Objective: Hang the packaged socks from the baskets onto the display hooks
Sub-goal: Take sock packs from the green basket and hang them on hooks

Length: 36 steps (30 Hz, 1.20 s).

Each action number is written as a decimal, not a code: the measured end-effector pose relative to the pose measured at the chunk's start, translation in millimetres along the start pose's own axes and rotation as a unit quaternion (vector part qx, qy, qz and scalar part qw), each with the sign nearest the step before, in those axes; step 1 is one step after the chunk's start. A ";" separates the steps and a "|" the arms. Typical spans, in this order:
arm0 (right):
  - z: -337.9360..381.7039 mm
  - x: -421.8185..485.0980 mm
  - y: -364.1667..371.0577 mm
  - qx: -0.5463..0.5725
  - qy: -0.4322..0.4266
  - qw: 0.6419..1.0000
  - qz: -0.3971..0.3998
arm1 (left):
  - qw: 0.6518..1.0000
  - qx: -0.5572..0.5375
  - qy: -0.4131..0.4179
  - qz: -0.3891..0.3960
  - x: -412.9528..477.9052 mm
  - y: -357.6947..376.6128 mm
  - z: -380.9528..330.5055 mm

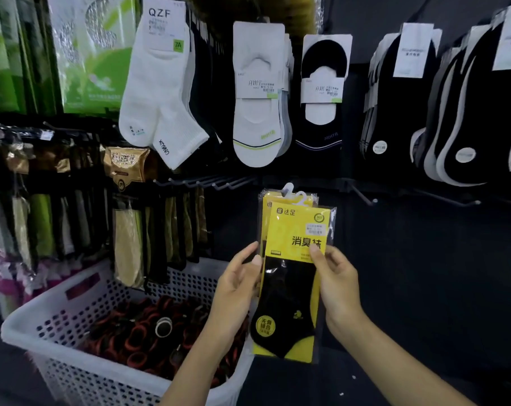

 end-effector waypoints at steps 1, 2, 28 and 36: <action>2.0 2.8 -1.1 -0.011 -0.001 1.000 -0.008 | 1.000 -0.001 0.000 -0.001 -0.1 0.7 0.0; 3.7 6.0 -0.2 -0.021 -0.001 1.000 -0.011 | 1.000 0.000 0.000 -0.002 0.0 1.1 0.2; -178.7 -107.3 -128.1 -0.246 0.292 0.916 0.120 | 0.932 0.266 -0.231 0.084 -107.7 3.3 166.2; -276.5 -216.5 -252.1 -0.447 0.367 0.787 0.216 | 0.826 0.313 -0.401 0.242 -247.6 45.9 297.1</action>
Point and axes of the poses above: each hand's wrist, its own x-axis towards the middle knuckle, its own y-axis out of the palm, z = x × y, the point moved 9 cm from there along x, towards the middle knuckle, and after that the axes turned 12 degrees about -x, right-handed, at the moved point
